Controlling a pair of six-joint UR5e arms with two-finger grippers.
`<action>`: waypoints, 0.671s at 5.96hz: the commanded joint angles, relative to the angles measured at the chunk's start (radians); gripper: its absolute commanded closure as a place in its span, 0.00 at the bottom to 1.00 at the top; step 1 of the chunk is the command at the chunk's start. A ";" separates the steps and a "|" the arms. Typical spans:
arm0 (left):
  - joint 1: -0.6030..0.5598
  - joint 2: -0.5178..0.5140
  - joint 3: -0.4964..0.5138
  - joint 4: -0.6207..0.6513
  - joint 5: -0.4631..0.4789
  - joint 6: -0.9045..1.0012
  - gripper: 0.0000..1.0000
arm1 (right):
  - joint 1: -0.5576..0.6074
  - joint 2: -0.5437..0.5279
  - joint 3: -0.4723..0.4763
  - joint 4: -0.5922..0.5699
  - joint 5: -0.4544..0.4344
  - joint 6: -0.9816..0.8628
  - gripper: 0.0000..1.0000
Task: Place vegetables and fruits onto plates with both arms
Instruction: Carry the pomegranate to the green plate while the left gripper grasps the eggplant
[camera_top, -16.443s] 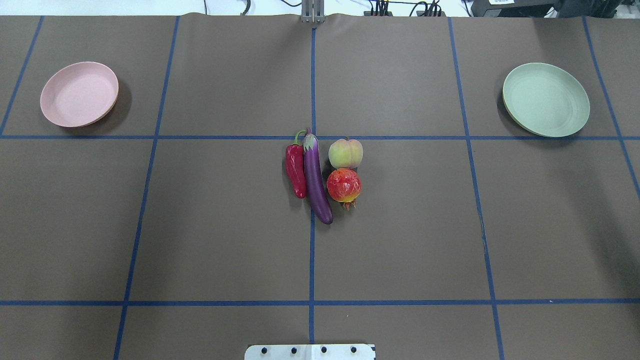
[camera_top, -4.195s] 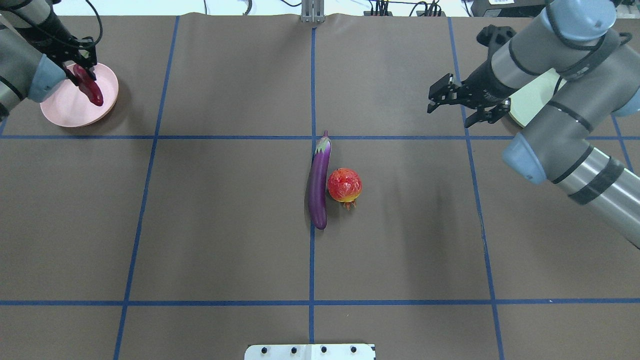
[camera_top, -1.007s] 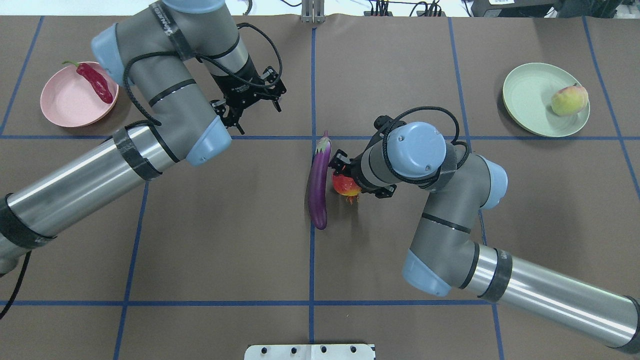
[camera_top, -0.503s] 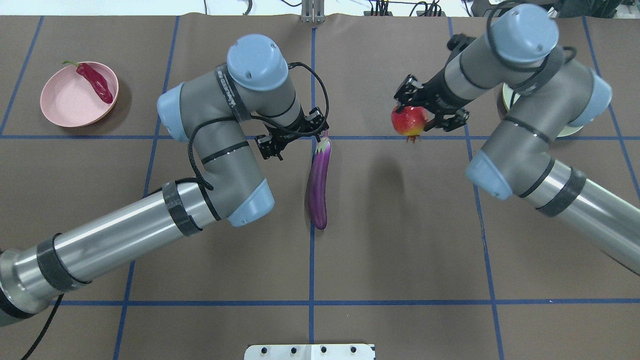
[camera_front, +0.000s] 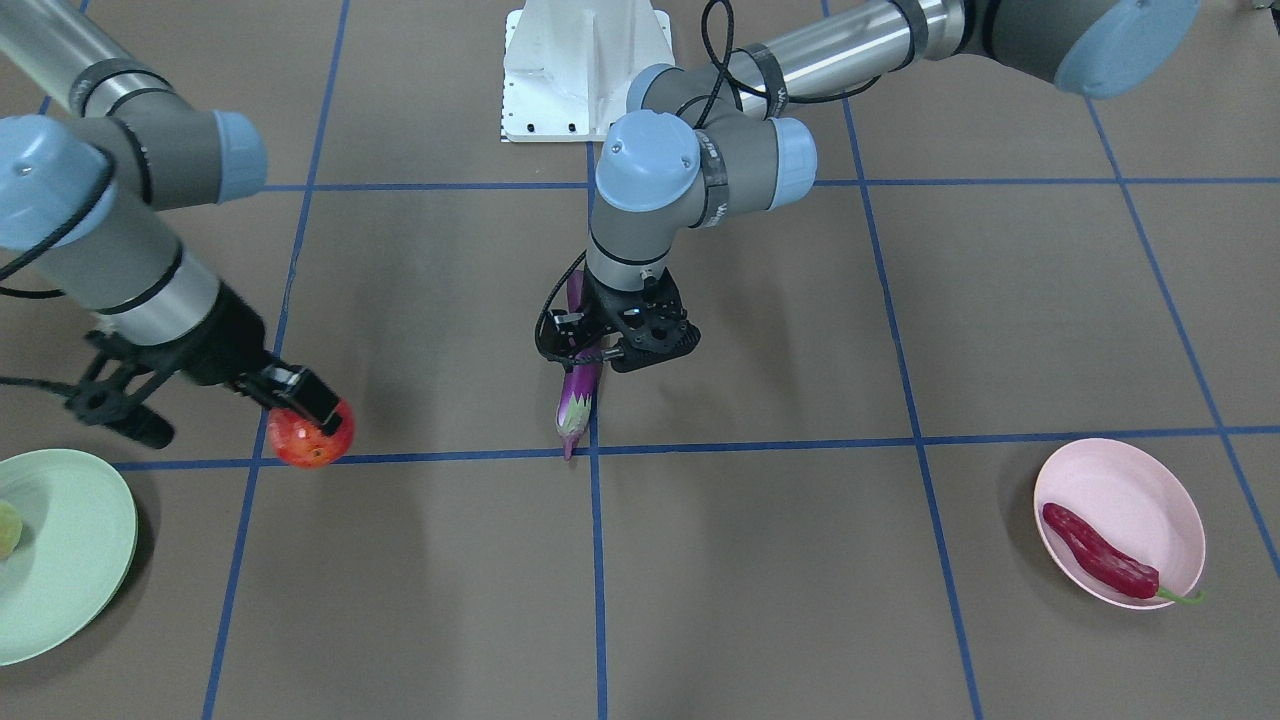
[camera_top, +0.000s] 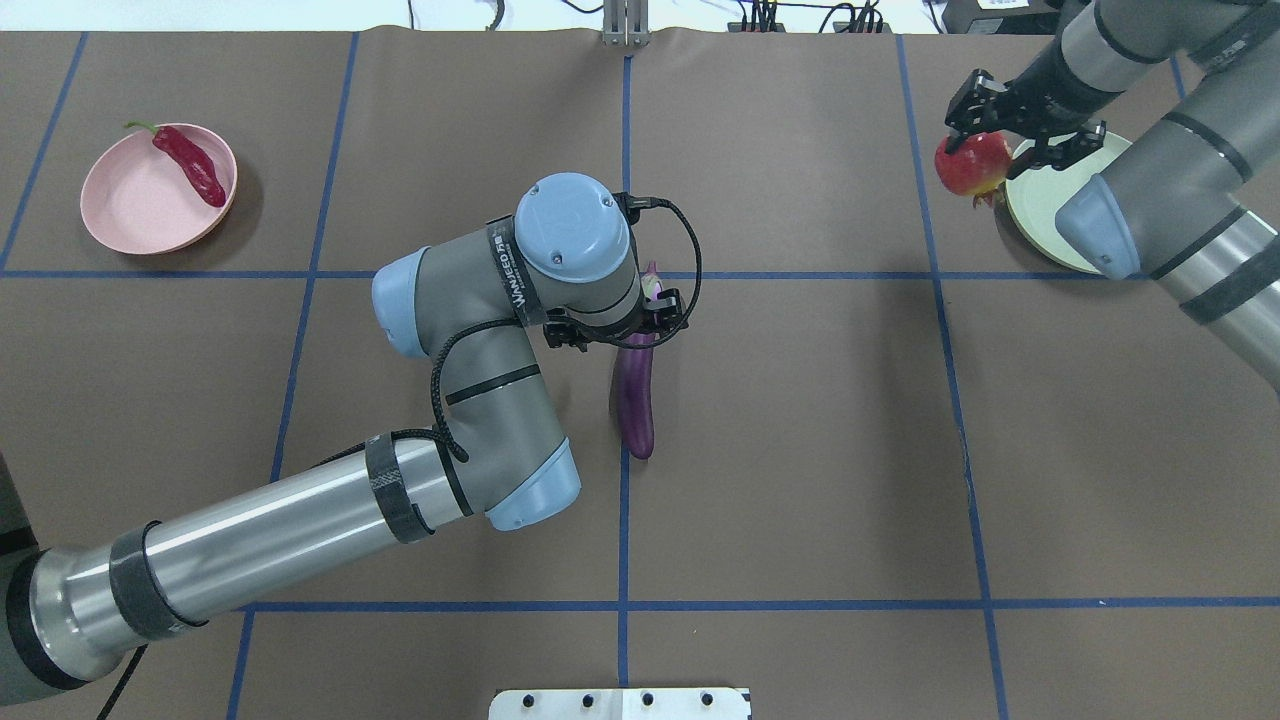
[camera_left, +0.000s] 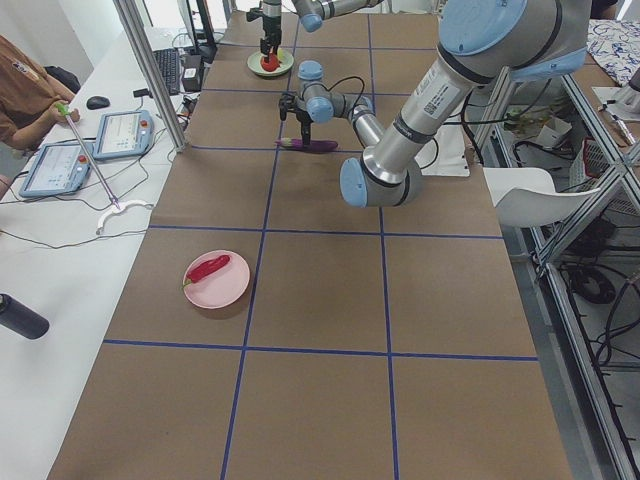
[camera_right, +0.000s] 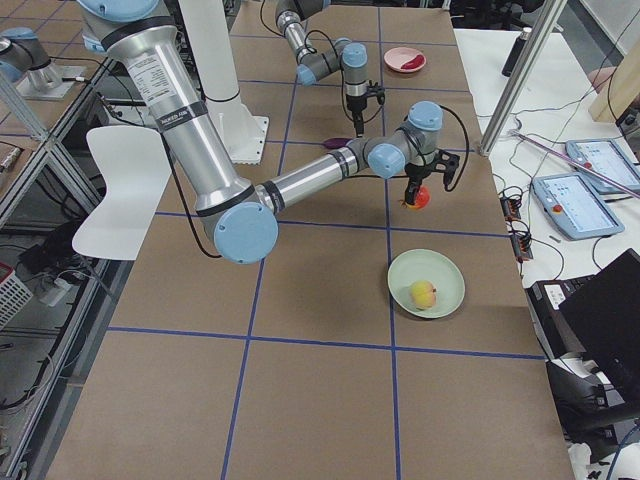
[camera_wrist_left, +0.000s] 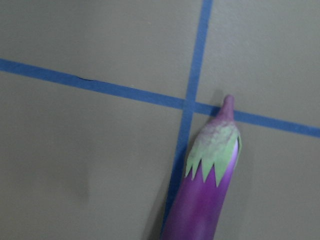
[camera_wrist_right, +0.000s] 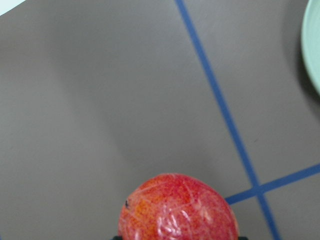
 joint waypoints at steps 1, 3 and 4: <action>0.017 -0.020 0.066 -0.010 0.002 0.081 0.00 | 0.053 -0.001 -0.122 0.003 -0.004 -0.179 1.00; 0.024 -0.066 0.128 -0.011 0.001 0.082 0.06 | 0.082 0.002 -0.236 0.006 -0.020 -0.256 1.00; 0.024 -0.068 0.126 -0.011 -0.004 0.080 0.71 | 0.081 0.003 -0.252 0.006 -0.048 -0.260 1.00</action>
